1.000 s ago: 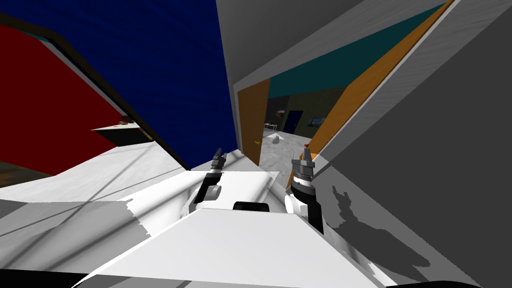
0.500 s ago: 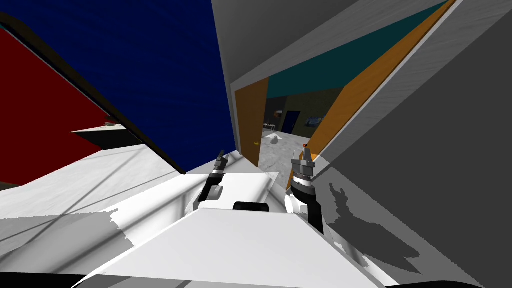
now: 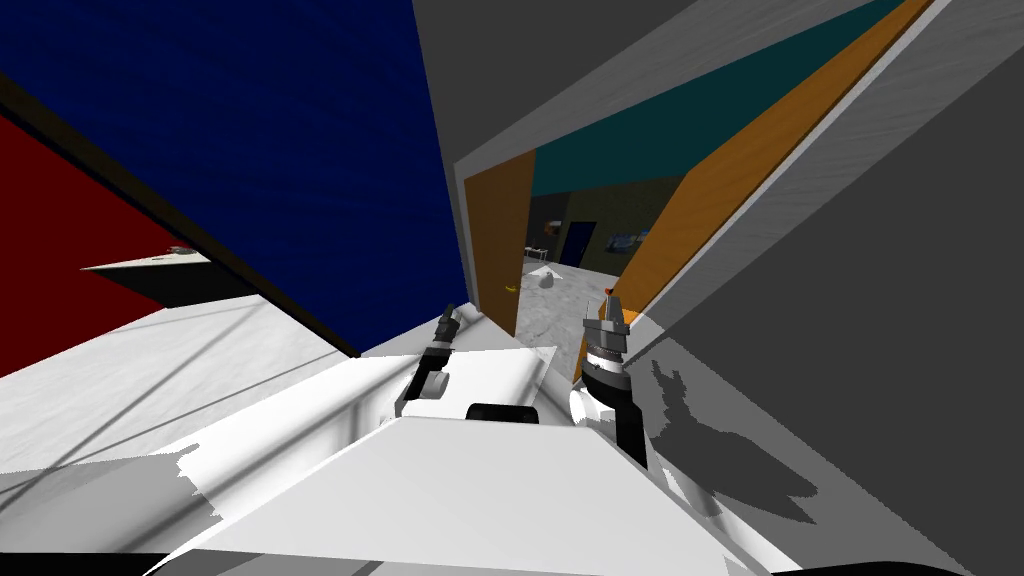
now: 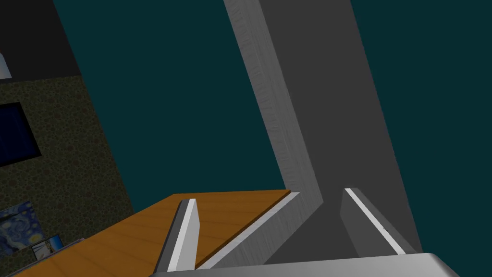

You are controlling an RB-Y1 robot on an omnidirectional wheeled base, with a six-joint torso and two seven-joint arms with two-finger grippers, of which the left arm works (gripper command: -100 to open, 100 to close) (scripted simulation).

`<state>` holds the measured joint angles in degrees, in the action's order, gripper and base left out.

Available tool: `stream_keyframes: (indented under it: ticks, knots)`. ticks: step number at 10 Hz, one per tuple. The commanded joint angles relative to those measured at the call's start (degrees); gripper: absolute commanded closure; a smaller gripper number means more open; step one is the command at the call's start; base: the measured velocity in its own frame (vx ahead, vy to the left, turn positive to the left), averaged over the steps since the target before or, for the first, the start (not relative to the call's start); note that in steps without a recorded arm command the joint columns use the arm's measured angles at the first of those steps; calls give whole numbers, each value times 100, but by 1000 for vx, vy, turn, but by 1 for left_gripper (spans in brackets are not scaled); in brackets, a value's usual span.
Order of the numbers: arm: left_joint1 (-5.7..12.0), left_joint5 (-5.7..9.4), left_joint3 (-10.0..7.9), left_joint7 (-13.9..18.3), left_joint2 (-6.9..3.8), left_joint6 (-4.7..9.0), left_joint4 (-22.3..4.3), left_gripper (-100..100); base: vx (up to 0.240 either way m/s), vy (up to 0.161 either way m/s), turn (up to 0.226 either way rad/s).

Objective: Push the door open

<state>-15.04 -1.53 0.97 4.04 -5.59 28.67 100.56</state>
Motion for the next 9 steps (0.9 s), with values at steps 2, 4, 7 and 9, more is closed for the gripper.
stream_keyframes:
  ticks: [2,4,7,9]
  knots:
    - [117,-47,50,28,-6,62,-287,-100,91,32,-74]
    - [205,-80,83,51,-17,128,-532,-100,90,38,-68]
    - [294,-113,117,75,-25,195,-781,-100,67,19,-44]
    - [385,-146,152,99,-30,263,-1033,-100,75,30,-72]
